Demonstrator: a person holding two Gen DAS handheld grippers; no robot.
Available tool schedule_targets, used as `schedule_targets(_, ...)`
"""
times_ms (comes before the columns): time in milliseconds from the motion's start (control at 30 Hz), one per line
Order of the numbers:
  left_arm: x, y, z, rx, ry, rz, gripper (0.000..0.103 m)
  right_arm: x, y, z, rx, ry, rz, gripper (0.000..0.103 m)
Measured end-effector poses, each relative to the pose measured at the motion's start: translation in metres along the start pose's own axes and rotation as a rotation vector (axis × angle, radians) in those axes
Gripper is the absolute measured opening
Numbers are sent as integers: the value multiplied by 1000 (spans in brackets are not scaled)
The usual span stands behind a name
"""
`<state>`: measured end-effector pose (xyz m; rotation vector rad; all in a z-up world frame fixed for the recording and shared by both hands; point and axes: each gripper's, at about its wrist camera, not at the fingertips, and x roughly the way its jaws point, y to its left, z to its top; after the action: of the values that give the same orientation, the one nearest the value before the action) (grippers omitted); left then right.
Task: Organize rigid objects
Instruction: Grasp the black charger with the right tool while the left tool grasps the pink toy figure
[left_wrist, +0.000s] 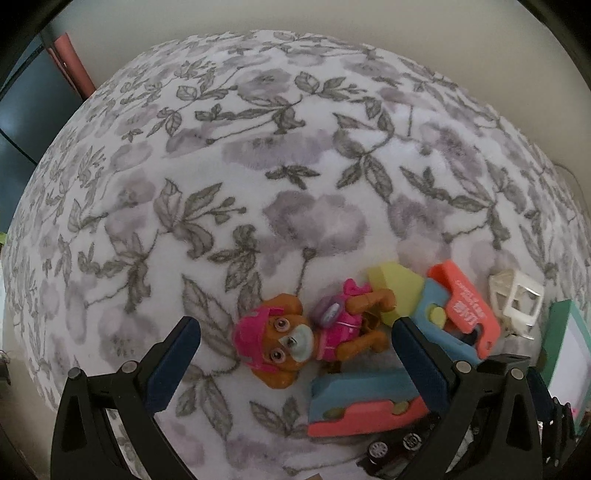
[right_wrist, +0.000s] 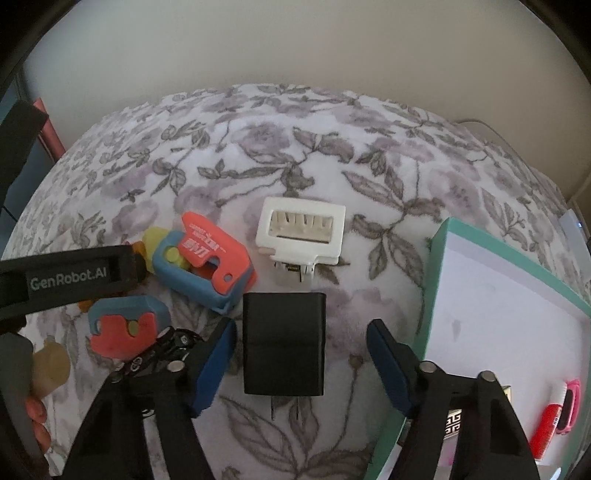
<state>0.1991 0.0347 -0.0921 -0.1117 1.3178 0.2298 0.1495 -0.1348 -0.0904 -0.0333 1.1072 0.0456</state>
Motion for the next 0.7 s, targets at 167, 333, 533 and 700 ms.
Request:
schedule_targets(167,7,1,4,9,-1,9,103,3,0,0,1,0,1,61)
schedule_targets(333,8,2,5,6,7,1,103,2,-1,-1,3,-4,-5,48)
schedule_targets(533,9,-1,6,9,9,-39,84,0,-6,-3,25,-1,8,44)
schedule_targets(700,8,-13,4,37,-1,-17,81,-2,-8,-6,33,4,15,44)
